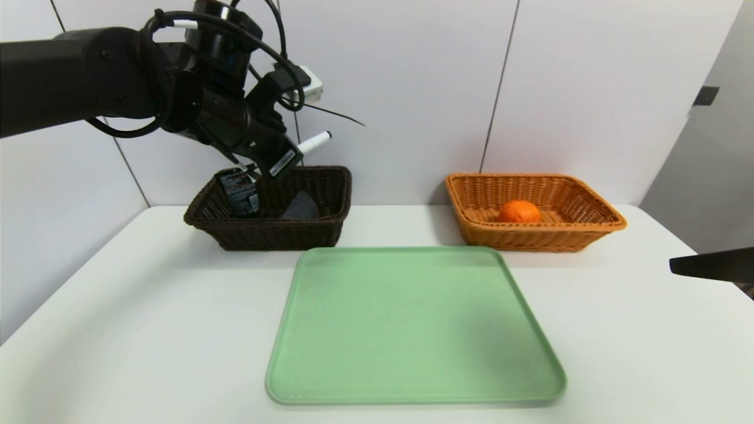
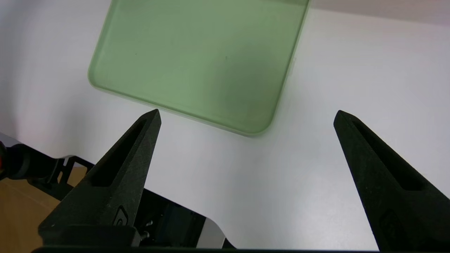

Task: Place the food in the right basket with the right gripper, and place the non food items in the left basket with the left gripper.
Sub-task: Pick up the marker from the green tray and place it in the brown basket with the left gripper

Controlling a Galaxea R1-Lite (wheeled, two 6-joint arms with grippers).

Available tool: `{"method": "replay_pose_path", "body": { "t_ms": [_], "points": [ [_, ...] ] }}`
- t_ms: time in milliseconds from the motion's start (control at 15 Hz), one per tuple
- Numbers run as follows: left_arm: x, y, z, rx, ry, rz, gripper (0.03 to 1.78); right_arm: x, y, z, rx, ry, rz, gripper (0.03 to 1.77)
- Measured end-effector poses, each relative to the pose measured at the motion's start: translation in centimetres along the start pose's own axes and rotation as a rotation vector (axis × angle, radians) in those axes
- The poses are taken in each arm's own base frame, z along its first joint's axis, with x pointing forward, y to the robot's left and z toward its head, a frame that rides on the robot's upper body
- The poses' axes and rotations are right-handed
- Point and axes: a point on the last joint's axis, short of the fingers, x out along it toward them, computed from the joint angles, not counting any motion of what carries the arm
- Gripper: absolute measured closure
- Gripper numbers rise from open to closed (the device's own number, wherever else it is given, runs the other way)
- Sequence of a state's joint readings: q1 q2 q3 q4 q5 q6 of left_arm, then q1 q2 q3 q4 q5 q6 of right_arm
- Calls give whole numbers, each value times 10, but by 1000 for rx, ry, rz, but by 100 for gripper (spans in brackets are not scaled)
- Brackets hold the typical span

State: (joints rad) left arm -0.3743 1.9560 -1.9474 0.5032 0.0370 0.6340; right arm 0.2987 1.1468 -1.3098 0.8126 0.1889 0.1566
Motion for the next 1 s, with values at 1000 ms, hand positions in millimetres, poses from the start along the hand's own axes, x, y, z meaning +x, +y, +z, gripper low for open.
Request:
{"method": "replay_pose_path", "body": {
  "t_ms": [1000],
  "points": [
    [94,-6,-47,81,127,-58,133,5,-1,2,0,-17,-1,10]
  ]
}}
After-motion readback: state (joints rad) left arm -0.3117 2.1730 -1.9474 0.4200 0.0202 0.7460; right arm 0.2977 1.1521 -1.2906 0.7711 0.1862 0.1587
